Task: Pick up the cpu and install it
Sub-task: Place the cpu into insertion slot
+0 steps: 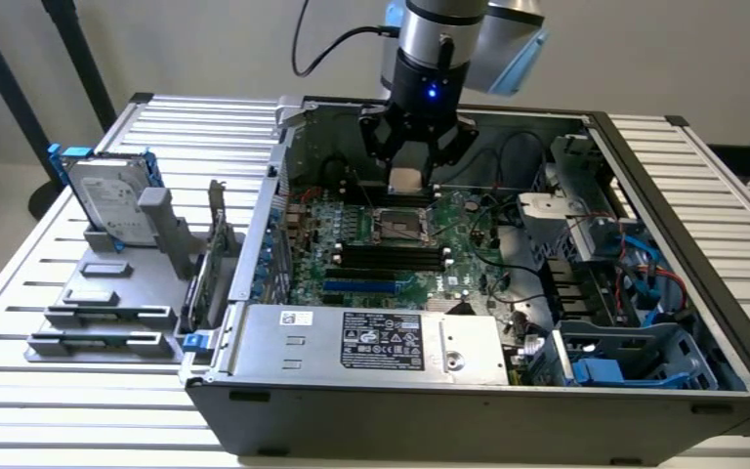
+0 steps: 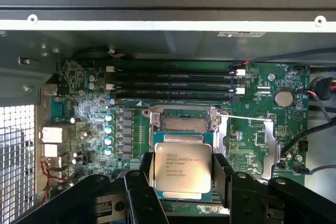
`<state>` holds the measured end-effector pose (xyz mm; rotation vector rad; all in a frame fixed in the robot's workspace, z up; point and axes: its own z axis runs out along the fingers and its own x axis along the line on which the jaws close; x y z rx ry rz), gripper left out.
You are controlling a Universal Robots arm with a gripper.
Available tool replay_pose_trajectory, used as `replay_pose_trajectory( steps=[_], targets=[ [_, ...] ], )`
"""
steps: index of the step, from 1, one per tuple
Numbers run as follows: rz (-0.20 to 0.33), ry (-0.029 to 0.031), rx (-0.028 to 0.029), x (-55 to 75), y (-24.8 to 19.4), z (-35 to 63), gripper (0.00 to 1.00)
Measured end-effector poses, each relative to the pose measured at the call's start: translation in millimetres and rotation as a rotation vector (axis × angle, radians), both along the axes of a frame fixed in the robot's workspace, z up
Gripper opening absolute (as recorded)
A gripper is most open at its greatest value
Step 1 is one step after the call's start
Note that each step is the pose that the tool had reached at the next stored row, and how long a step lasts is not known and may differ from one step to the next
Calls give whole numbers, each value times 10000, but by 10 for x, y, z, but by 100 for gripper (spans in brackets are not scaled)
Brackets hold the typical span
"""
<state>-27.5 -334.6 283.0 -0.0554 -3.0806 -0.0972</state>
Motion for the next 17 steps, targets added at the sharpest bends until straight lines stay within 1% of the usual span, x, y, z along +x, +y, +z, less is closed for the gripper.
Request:
replay_pose_trajectory(
  steps=[7, 17],
  targets=[
    [-1277, 1, -1, -1, 0, -72, 54],
    [-3091, 41, -3, -1, 0, -170, 54]
  ],
)
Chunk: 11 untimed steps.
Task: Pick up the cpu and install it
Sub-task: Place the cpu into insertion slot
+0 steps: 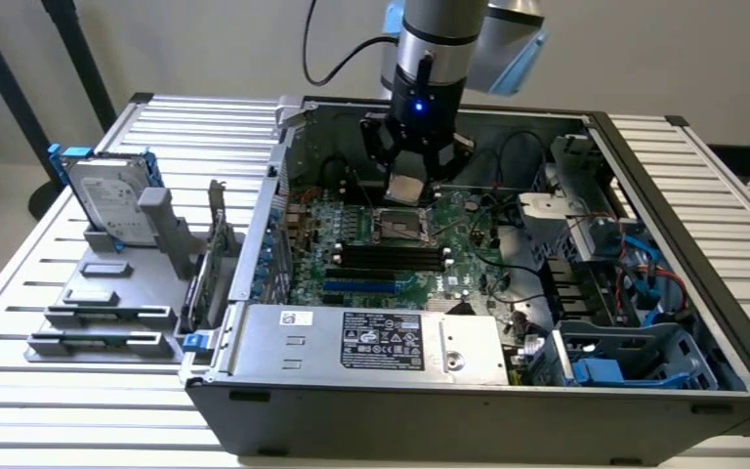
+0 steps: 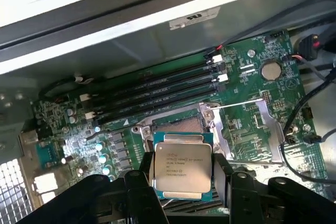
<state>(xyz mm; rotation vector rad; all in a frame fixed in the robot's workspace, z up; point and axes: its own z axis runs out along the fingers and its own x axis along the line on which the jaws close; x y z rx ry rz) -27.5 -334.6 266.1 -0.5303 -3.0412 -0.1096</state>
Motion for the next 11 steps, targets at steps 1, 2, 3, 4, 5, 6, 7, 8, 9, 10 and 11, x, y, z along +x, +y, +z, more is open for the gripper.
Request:
replay_pose_trajectory(
  steps=[1, 2, 3, 4, 5, 6, 7, 8, 9, 10, 11],
  targets=[
    [-180, 4, 0, 0, 0, -10, 54],
    [-360, 7, 1, 0, 0, -21, 54],
    [-539, 8, 1, 0, 0, -34, 54],
    [-720, 7, 1, 0, 0, -47, 54],
    [-899, 7, 1, 0, 0, -60, 54],
    [-1096, 7, 1, 0, 0, -74, 54],
    [-1275, 8, 0, 0, 0, -87, 54],
    [-1455, 8, 0, 0, 0, -100, 54],
    [-1635, 8, 1, 0, 0, -114, 54],
    [-1820, 8, 1, 0, 0, -127, 54],
    [-2001, 8, 0, 0, 0, -141, 54]
  ],
)
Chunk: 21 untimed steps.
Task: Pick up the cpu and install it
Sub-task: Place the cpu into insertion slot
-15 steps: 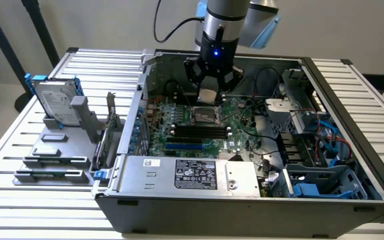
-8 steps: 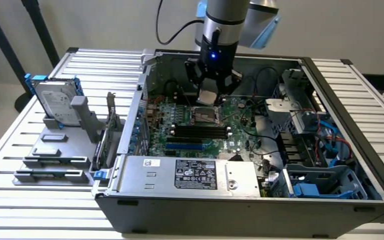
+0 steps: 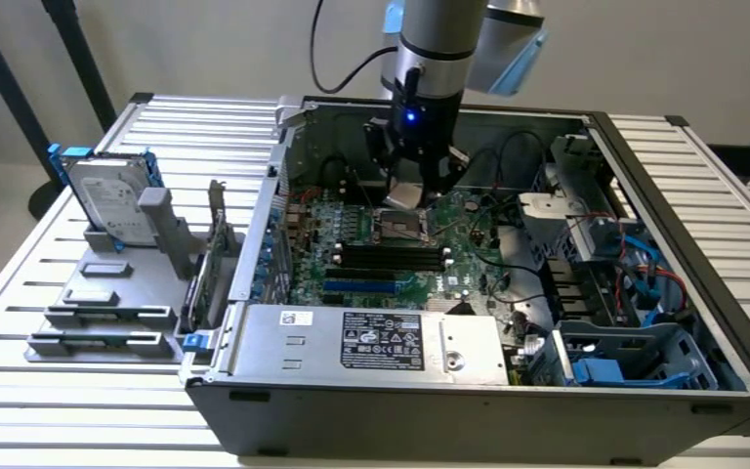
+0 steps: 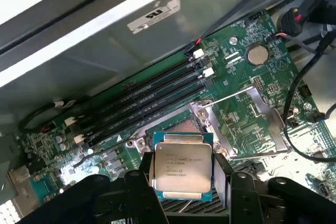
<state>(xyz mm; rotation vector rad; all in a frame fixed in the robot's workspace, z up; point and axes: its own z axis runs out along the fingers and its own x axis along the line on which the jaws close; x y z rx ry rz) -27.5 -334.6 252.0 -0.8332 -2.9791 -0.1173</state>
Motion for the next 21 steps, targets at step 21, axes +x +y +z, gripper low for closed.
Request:
replay_pose_trajectory(
  steps=[21],
  targets=[
    [-3810, 1, -3, 0, 0, -245, 54]
  ],
)
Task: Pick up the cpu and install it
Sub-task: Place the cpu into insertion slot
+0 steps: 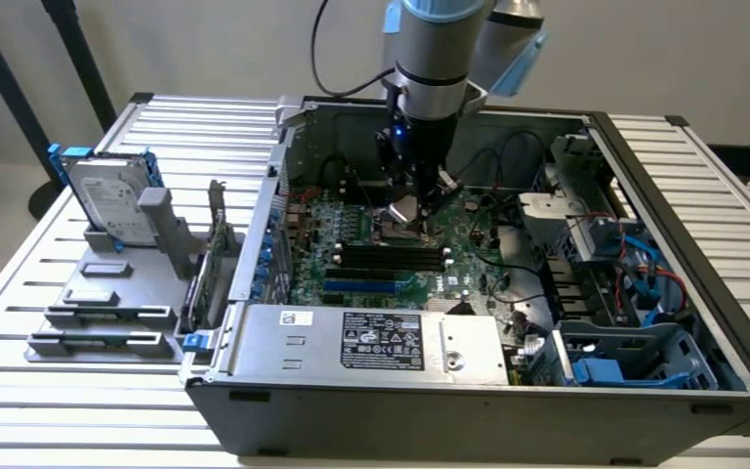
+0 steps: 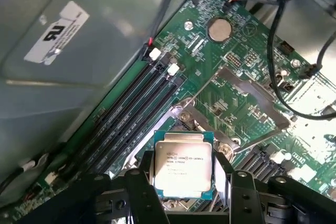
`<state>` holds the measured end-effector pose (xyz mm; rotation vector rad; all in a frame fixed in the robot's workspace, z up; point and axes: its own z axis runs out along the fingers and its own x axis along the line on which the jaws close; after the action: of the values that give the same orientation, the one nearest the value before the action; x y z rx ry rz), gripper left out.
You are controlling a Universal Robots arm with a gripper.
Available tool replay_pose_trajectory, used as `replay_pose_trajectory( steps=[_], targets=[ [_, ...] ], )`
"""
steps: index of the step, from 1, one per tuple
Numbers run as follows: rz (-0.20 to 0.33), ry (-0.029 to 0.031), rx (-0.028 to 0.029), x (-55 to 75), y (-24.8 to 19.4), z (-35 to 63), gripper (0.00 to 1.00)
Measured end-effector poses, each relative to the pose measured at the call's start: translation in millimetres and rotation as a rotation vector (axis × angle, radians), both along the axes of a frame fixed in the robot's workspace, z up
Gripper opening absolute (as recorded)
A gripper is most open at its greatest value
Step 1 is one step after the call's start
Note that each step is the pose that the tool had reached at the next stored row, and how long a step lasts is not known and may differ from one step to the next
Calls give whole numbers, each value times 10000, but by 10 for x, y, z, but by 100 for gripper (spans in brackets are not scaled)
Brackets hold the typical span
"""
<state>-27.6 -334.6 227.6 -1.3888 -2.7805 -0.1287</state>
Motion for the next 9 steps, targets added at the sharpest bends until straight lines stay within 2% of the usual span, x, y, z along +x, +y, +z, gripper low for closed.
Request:
replay_pose_trajectory(
  steps=[3, 9],
  targets=[
    [-449, 14, 5, 0, 0, -1, 54],
    [-1275, 85, 13, -1, 1, -1, 54]
  ],
)
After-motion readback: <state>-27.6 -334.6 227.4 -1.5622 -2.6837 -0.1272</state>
